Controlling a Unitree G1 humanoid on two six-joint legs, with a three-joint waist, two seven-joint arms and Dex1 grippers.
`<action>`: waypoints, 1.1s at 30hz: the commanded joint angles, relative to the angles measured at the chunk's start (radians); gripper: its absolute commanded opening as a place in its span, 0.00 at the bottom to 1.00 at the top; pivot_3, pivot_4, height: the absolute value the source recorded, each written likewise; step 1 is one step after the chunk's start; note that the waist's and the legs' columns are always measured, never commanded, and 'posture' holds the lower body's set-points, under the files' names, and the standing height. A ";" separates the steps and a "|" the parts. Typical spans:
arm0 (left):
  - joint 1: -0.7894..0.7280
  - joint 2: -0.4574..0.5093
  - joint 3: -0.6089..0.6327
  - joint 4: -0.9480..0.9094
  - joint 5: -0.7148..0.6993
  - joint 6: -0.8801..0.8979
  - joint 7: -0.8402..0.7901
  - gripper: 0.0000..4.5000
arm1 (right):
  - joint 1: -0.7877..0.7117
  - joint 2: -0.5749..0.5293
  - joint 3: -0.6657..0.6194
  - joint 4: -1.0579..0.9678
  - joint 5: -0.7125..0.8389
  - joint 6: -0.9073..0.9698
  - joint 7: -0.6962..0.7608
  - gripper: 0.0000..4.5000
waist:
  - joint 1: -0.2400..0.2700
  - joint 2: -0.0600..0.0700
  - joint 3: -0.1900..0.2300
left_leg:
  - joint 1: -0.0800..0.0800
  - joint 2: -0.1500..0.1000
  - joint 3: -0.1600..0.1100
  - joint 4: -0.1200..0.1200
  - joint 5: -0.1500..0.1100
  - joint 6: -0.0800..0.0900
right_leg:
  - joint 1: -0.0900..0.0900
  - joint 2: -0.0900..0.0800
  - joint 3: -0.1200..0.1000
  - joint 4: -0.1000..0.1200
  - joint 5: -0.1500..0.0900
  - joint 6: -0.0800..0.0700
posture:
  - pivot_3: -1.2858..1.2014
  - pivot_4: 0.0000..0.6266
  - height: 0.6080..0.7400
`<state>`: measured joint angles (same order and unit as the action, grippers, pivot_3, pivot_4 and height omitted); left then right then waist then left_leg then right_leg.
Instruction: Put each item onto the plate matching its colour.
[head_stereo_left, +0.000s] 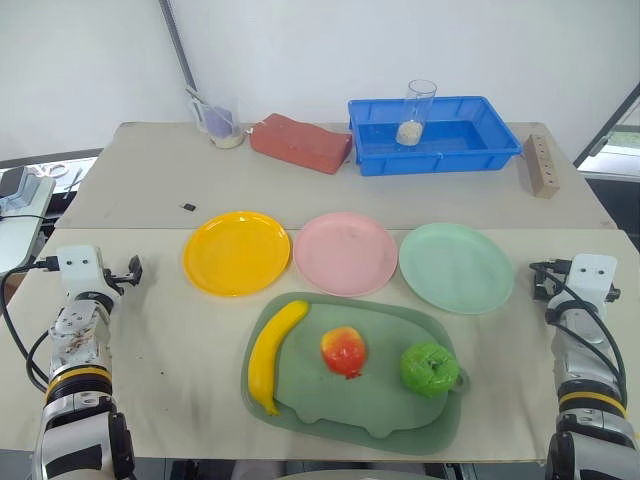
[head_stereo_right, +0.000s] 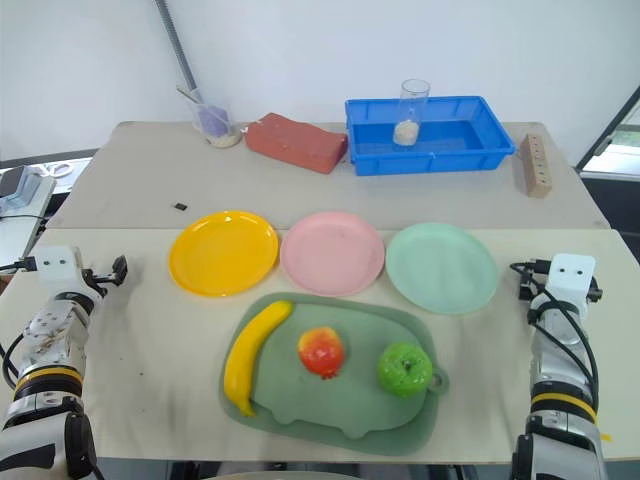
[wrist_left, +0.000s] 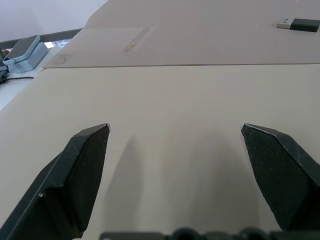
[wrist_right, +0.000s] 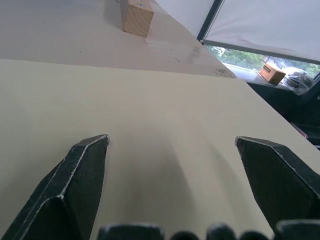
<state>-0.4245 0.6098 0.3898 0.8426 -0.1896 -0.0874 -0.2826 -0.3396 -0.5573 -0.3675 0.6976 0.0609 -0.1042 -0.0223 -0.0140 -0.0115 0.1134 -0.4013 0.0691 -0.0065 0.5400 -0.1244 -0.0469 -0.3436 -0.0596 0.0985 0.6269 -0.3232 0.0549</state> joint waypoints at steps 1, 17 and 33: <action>-0.010 0.026 0.009 -0.017 -0.006 -0.009 -0.004 1.00 | 0.000 -0.023 -0.019 -0.028 0.007 -0.031 0.000 1.00 | 0.000 0.000 0.000 | 0.000 0.000 0.000 0.000 0.000 0.000 | 0.000 0.000 0.000 0.000 0.000 0.000 | 0.52 0.24 1.00; 0.253 0.219 -0.073 -1.056 -0.425 0.694 -0.464 1.00 | 0.029 -0.168 0.091 -0.468 0.242 0.192 0.651 1.00 | -0.005 0.004 0.000 | 0.003 0.000 0.000 0.001 -0.001 0.000 | 0.007 0.000 0.000 -0.002 -0.003 -0.001 | 0.52 0.24 1.00; 0.338 0.178 -0.361 -1.399 -0.478 0.944 -0.395 1.00 | 0.003 -0.246 0.344 -1.165 0.573 0.667 1.009 1.00 | 0.008 0.004 -0.002 | 0.013 0.000 -0.001 0.000 -0.003 0.003 | 0.012 0.000 0.000 -0.004 -0.007 -0.006 | 0.52 0.24 1.00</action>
<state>-0.0685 0.7872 0.0422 -0.5434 -0.7027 0.8909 -0.6790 -0.3171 -0.7816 -0.0244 -0.4067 0.6121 0.5494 0.9638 -0.0058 -0.0080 0.1111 -0.3866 0.0693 -0.0079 0.5395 -0.1279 -0.0424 -0.3297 -0.0592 0.0985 0.6209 -0.3312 0.0477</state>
